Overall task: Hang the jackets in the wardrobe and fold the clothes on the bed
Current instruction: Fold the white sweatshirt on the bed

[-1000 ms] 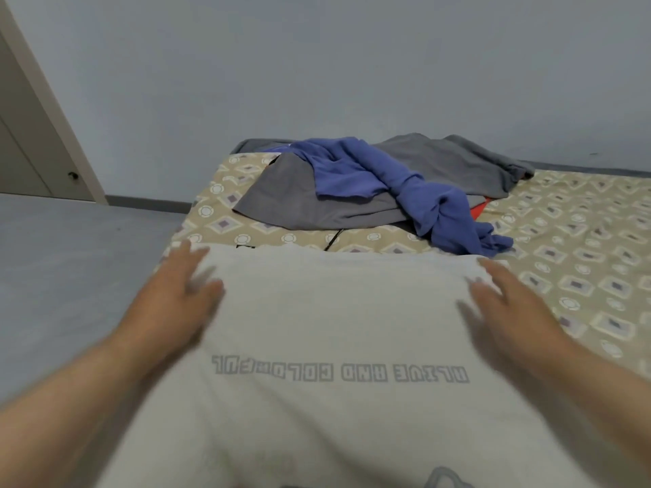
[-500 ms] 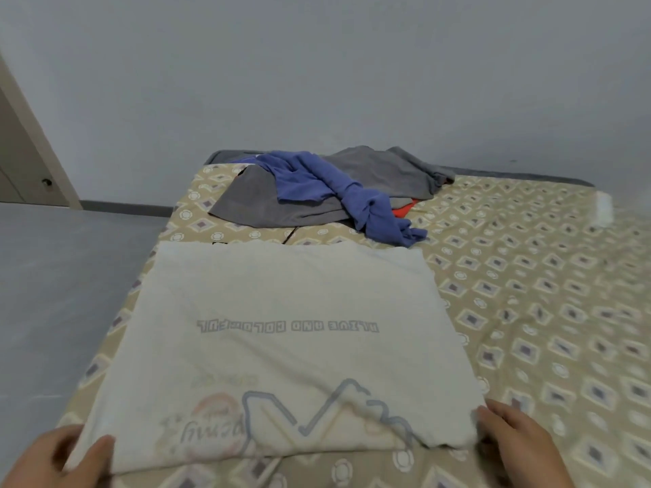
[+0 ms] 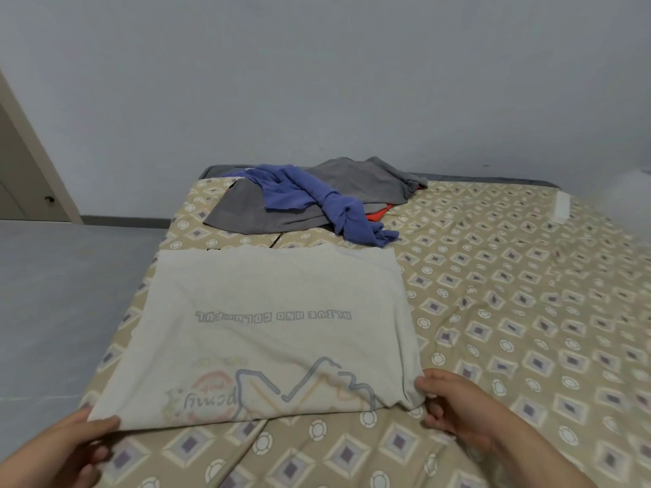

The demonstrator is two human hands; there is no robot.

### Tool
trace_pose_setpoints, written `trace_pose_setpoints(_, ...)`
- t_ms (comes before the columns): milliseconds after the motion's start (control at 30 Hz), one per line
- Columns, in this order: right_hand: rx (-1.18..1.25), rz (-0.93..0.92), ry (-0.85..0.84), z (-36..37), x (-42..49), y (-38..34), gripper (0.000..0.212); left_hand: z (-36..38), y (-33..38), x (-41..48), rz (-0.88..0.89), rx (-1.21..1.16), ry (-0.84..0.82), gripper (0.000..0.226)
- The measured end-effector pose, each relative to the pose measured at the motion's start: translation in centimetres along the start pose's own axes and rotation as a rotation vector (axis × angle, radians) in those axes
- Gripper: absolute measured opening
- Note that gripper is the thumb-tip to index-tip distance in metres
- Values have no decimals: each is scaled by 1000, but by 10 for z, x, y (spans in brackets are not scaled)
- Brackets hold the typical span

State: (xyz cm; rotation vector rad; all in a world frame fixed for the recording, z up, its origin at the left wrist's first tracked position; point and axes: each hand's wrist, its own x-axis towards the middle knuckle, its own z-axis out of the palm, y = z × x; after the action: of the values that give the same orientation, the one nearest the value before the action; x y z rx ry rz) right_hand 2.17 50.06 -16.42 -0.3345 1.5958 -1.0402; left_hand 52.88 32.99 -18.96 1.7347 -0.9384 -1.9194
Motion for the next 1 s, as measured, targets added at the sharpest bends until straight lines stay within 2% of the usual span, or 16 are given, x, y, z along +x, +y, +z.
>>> trace_pose_setpoints(33, -107, 2, 5, 0, -2, -1, 3, 1, -2, 1, -15, 1, 19, 38)
trace_pose_setpoints(100, -289, -19, -12, -2, -3, -1, 12, 1, -8, 1, 17, 29, 46, 29)
trace_pose_setpoints(167, -348, -48, -43, -4, -1, 3, 17, 3, -12, 5, 34, 36, 73, 21)
trace_pose_setpoints(267, -364, -37, -109, -5, 0, 7, 11, 8, -6, 6, 35, 138, 205, 15)
trace_pose_setpoints(433, -242, -29, -141, -7, 4, 12, 30, 16, -2, 4, 90, 119, 301, 22)
trace_pose_setpoints(533, -189, -13, -55, -7, 5, 13, 16, 14, 1, 3, 111, 63, 362, 22)
trace_pose_setpoints(667, 125, -54, 111, -28, 4, 1, 8, 4, 10, 6, 116, -8, 477, 25)
trace_pose_setpoints(833, 109, -28, 271, -35, 6, 17, 12, 20, 9, -5, 98, -81, 513, 16)
trace_pose_setpoints(1000, 321, -118, 343, -21, 17, 33, 14, 40, 1, -10, 86, -144, 468, 12)
